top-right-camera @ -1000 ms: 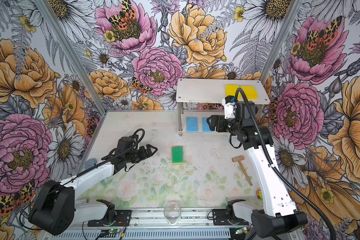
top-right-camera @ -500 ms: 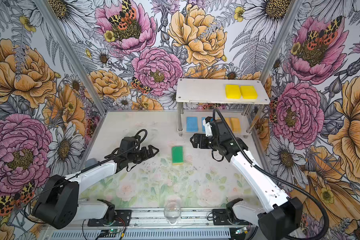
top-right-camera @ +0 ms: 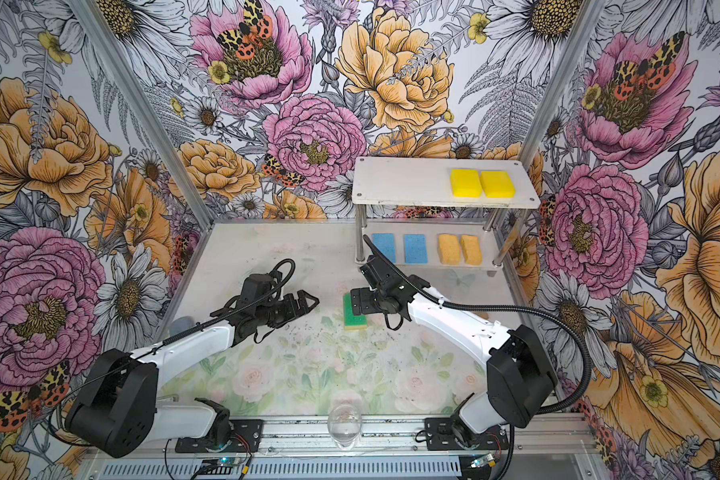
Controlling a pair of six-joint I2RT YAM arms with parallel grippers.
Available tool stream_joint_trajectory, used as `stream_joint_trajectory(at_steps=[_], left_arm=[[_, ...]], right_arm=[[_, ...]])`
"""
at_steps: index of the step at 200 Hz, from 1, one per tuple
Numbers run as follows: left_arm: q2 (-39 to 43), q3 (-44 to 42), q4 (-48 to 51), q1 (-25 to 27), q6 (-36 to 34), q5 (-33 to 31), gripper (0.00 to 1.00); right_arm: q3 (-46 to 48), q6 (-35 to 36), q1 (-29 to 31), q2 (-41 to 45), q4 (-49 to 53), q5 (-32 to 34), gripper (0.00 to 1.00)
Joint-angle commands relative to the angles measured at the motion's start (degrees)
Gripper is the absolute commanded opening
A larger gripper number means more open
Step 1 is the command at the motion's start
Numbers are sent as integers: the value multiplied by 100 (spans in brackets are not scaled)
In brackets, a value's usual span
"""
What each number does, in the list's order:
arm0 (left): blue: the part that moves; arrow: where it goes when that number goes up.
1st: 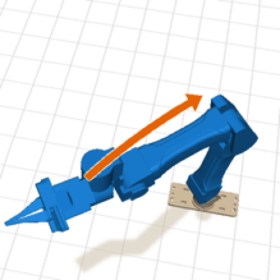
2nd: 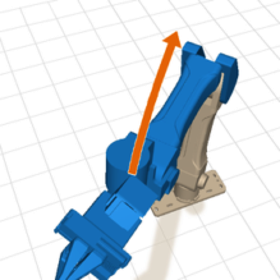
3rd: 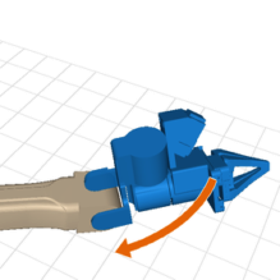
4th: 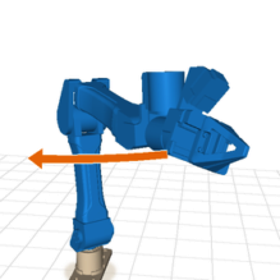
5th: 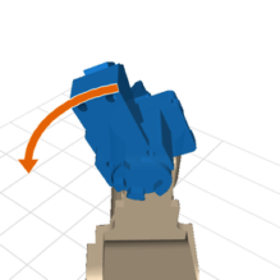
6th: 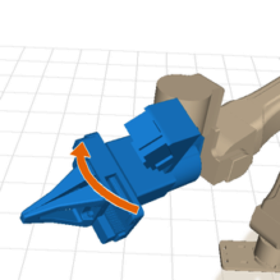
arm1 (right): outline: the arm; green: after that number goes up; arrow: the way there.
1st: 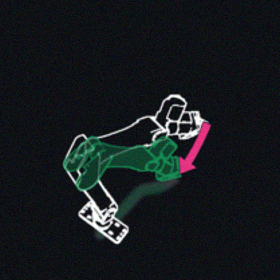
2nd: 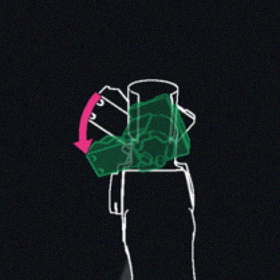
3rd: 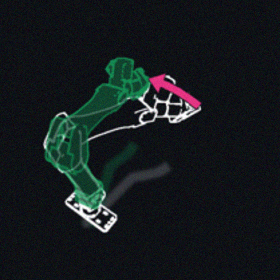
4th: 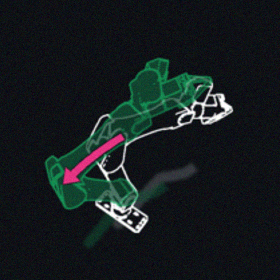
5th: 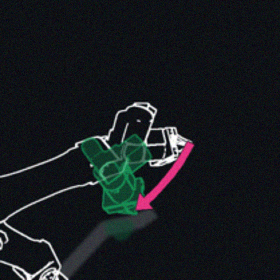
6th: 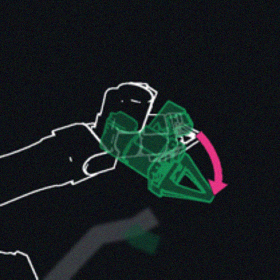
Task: Place and organize the cleaning sponges onto the shelf
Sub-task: 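Move the right gripper down over the last yellow-green sponge on the table, then lower the right gripper and grasp the last yellow-green sponge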
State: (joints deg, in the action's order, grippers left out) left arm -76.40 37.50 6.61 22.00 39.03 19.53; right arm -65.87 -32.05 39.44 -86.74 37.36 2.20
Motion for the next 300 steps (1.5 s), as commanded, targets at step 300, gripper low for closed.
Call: stream_joint_trajectory(at_steps=[300], left_arm=[[327, -295, -81, -174, -23, 50, 99]], right_arm=[[-629, -653, 563, -1571, -159, 332, 96]])
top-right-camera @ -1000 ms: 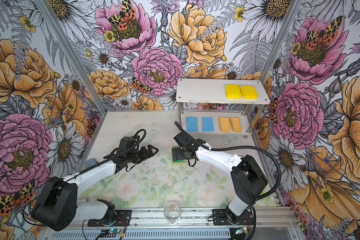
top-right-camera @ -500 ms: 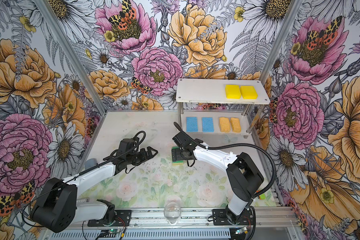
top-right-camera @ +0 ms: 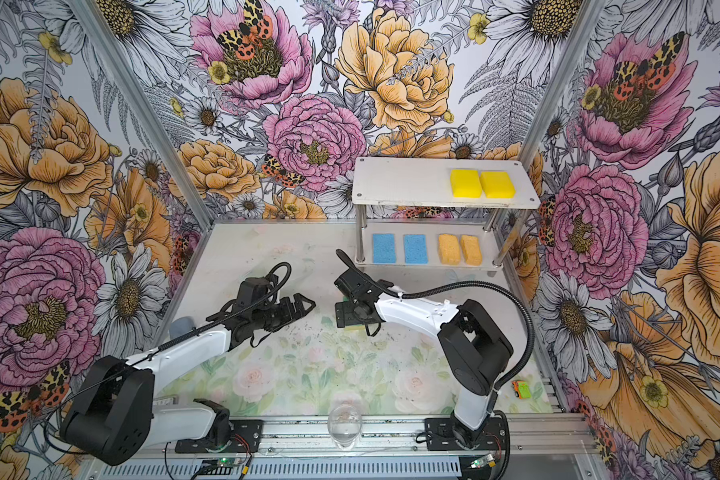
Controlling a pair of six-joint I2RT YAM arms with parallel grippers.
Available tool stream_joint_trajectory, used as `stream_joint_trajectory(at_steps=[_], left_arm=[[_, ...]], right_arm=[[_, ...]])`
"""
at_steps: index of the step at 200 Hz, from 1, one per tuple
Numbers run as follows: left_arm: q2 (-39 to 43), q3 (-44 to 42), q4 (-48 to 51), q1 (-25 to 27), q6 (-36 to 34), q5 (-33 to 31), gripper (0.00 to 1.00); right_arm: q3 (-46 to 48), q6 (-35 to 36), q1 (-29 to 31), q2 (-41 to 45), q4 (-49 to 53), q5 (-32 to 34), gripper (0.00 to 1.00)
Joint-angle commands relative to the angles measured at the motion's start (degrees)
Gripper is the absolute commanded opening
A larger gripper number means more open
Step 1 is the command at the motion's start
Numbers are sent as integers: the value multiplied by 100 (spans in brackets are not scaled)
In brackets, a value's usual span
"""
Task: Place and organize the cleaning sponges onto the shelf
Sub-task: 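Lower the right gripper and grasp the last yellow-green sponge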
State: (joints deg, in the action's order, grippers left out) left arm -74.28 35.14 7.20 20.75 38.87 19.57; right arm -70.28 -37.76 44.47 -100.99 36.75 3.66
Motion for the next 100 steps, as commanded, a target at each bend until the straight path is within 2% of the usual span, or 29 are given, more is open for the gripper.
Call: stream_joint_trajectory(at_steps=[1, 100], left_arm=[[115, -59, -136, -47, -9, 46, 99], [89, -59, -163, -63, 11, 53, 99]], right_arm=[[-188, -82, 61, -152, -102, 187, 96], [-249, -98, 62, -386, -98, 467, 95]])
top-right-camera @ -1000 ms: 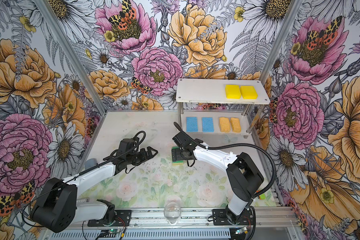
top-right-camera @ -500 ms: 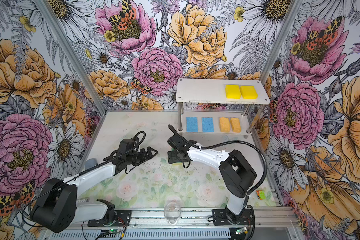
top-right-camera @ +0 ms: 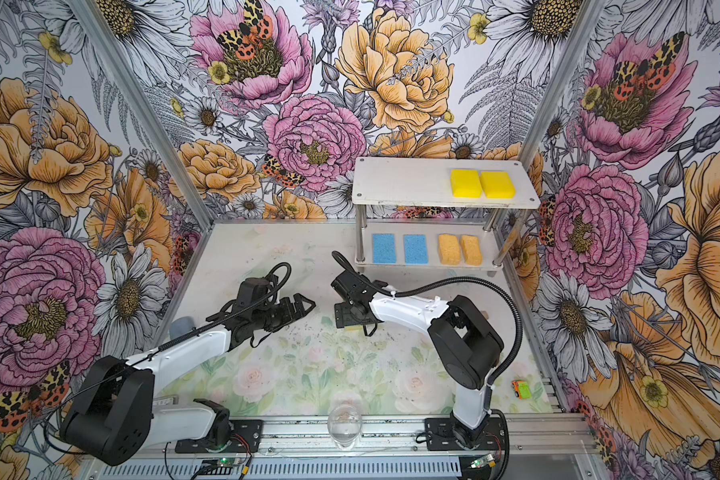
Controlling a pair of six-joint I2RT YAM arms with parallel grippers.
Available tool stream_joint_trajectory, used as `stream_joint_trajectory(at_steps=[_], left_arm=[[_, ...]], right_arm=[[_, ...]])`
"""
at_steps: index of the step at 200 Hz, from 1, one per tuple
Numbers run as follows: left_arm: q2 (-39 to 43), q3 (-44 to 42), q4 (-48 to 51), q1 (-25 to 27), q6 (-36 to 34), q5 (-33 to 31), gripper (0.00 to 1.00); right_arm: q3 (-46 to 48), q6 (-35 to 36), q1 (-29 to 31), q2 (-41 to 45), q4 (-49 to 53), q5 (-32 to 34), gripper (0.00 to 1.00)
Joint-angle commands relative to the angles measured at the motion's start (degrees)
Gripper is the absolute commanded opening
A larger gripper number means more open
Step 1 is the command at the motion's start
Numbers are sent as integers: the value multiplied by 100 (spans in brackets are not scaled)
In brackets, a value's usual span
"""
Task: Place and organize the cleaning sponges onto the shelf
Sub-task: 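Lower the right gripper and grasp the last yellow-green sponge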
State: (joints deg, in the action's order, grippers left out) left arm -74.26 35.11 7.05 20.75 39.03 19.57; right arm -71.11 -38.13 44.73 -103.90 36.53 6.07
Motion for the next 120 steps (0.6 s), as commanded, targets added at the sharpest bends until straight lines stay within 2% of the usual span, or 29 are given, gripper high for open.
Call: stream_joint_trajectory(at_steps=[1, 77, 120], left_arm=[[87, -57, -149, -63, -2, 54, 99], [52, -66, -182, -58, 9, 59, 99], [21, -57, -201, -58, 9, 77, 99]], right_arm=[[-166, -58, 36, -100, -81, 227, 95], [-256, -35, 203, -323, -76, 290, 90], [-302, 2, 222, -394, -82, 299, 82]])
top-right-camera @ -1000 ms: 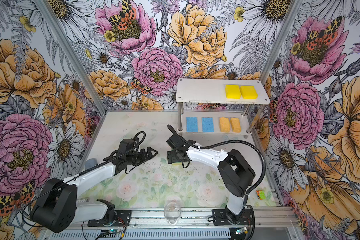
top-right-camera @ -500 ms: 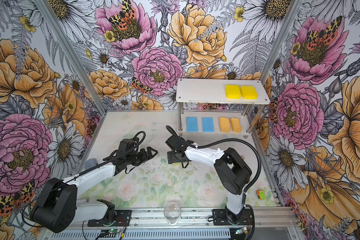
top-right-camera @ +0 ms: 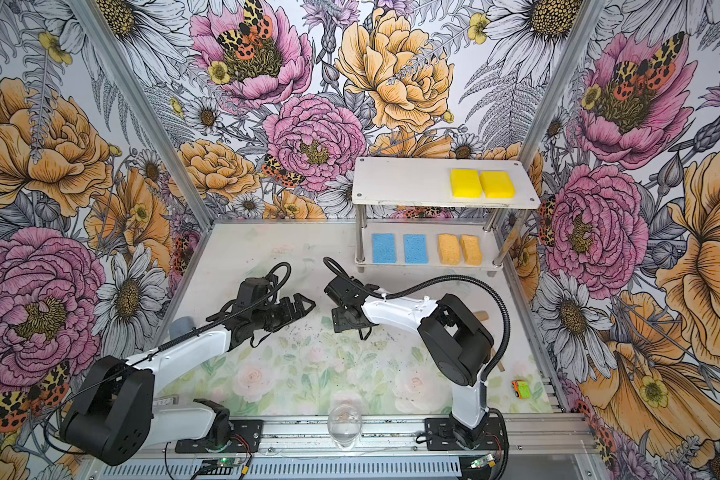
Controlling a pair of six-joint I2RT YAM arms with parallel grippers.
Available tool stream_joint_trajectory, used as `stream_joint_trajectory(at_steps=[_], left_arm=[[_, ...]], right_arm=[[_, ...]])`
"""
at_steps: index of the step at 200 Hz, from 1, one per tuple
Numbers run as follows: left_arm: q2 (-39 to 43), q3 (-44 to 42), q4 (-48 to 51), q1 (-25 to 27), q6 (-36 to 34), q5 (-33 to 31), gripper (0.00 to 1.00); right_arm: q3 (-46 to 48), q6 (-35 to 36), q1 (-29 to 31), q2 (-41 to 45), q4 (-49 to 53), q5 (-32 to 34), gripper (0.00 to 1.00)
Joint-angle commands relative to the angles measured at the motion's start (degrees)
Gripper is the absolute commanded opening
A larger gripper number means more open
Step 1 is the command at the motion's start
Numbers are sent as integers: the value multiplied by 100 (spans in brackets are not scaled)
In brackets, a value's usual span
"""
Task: Place and organize the cleaning sponges onto the shelf
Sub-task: 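Lower the right gripper and grasp the last yellow-green sponge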
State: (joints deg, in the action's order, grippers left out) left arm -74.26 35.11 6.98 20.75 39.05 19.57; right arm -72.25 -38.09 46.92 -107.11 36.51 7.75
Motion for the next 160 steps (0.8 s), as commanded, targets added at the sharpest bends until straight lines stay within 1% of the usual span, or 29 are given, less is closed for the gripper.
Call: stream_joint_trajectory(at_steps=[1, 19, 67, 97, 116, 133, 160], left_arm=[[19, -57, -196, -51, 6, 75, 99], [1, -47, -197, -63, 6, 73, 99], [-27, -29, -205, -62, 6, 97, 99], [-45, -4, -211, -63, 0, 93, 99], [-70, 13, -215, -59, 6, 102, 99], [-88, 32, -215, -54, -2, 113, 99], [-109, 56, -214, -62, -2, 134, 99]], right_arm=[[-186, -4, 7, -73, -81, 130, 82], [-182, 3, 2, -95, -68, 155, 78], [-176, 25, 4, -135, -65, 261, 75], [-174, 66, 3, -95, -66, 293, 67], [-158, 90, 9, -72, -66, 306, 64], [-158, 158, -4, -67, -62, 306, 62], [-159, 336, -4, -35, -58, 280, 55]])
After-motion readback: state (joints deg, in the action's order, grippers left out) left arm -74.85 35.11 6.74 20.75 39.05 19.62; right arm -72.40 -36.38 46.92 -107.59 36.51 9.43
